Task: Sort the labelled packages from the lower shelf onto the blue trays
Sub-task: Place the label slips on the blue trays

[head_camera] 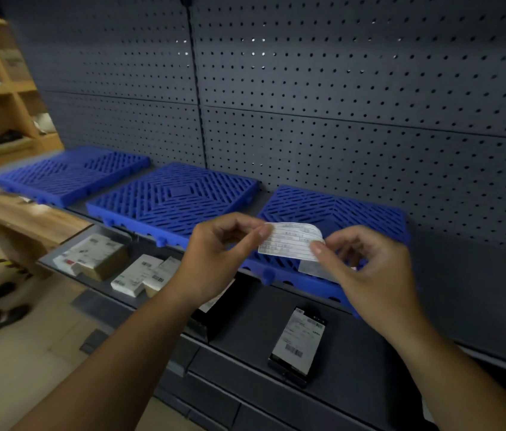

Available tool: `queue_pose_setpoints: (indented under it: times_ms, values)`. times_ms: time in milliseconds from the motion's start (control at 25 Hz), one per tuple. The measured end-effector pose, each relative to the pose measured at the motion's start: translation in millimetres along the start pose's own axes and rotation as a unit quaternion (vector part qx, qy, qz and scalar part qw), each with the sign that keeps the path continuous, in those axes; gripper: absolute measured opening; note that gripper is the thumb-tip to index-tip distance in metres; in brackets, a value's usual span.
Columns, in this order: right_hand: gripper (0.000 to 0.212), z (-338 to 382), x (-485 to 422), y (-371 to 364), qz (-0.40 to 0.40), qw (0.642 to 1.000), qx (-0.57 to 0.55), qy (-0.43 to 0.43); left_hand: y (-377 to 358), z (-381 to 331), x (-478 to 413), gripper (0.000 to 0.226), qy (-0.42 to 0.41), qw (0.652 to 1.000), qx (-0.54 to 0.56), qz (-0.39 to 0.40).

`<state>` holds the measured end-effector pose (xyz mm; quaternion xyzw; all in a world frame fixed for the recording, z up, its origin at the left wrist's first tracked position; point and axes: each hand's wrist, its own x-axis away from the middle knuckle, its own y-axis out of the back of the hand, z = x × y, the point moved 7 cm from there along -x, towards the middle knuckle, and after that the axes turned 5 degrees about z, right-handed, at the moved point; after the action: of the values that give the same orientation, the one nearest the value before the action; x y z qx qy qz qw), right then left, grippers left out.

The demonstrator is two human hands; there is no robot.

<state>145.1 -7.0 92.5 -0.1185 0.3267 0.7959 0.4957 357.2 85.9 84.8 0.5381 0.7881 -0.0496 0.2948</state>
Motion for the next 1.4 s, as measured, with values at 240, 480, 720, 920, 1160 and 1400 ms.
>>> queue_pose_setpoints:
  times_ms: [240, 480, 720, 920, 1160, 1400]
  values:
    - [0.008, 11.3, -15.3, -54.5, 0.033, 0.999, -0.026, -0.016, 54.5, 1.4, 11.6, 0.015, 0.04, 0.998, -0.03, -0.035]
    - [0.004, 38.4, -41.2, -117.0, 0.045, 0.999, -0.025, -0.008, 127.1, 22.8, 4.1, 0.027, 0.026, 0.999, -0.018, -0.036]
    - [0.003, 54.3, -72.9, -208.2, 0.021, 0.999, 0.029, -0.035, 235.1, 66.2, -20.4, 0.019, 0.014, 1.0, 0.016, -0.015]
    - [0.008, 29.1, -84.1, -247.2, -0.049, 0.983, 0.015, -0.178, 318.1, 87.4, -27.6, 0.012, 0.016, 1.0, 0.016, 0.009]
    - [0.025, 42.4, -107.3, -297.7, -0.023, 0.982, 0.06, -0.179, 337.0, 102.0, -20.5, 0.008, 0.016, 1.0, 0.013, 0.011]
    - [0.01, 32.9, -104.3, -301.1, -0.021, 0.973, 0.136, -0.188, 330.0, 99.9, -14.0, 0.01, 0.033, 0.999, -0.002, 0.02]
